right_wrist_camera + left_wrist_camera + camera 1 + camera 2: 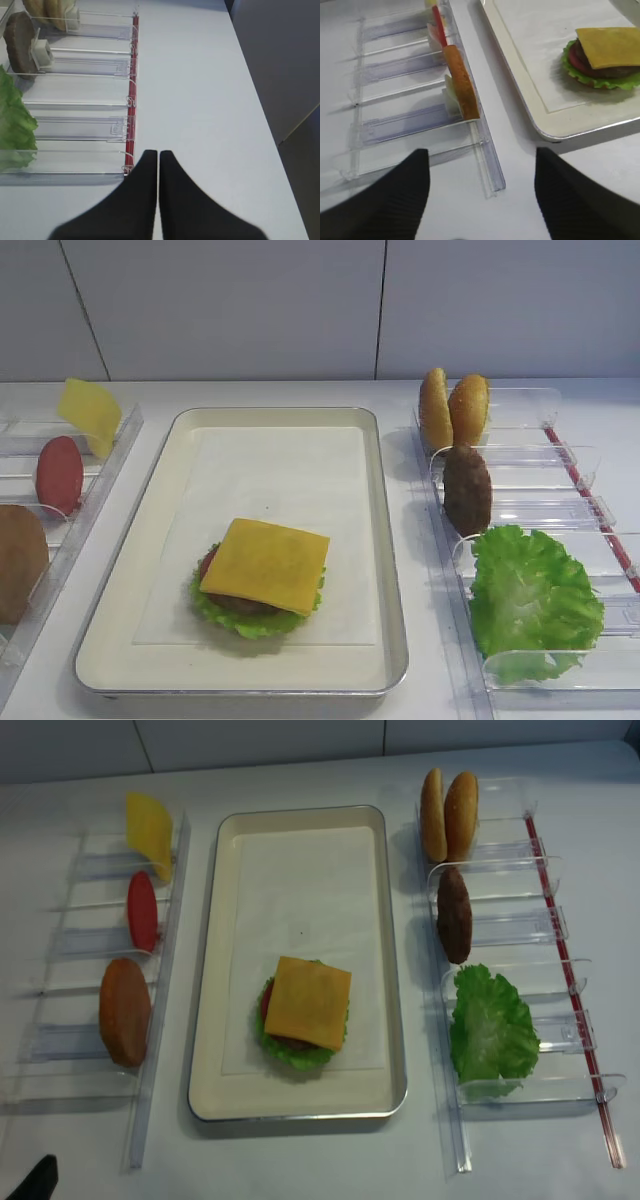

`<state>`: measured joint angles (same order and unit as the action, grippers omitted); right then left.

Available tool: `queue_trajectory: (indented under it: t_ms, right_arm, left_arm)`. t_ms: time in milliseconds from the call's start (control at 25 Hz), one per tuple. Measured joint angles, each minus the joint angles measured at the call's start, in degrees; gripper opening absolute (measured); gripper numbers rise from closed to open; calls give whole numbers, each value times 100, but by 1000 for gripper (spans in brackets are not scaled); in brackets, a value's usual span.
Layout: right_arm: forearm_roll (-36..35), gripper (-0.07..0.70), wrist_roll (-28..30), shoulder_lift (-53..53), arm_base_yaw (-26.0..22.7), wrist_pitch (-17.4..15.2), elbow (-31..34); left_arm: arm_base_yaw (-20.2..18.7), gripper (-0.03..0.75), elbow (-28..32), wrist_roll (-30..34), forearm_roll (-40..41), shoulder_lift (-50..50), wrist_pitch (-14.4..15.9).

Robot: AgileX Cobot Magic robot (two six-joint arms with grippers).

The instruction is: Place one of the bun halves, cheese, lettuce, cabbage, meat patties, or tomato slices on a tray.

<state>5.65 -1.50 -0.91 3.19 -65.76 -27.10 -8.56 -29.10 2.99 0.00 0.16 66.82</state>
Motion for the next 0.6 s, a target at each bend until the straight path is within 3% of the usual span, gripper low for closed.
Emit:
queue_trajectory:
  t_ms: [600]
  right_arm:
    - [8, 413, 0, 0, 0, 0, 0]
  left_arm:
    - [0, 396, 91, 82, 0, -122, 56]
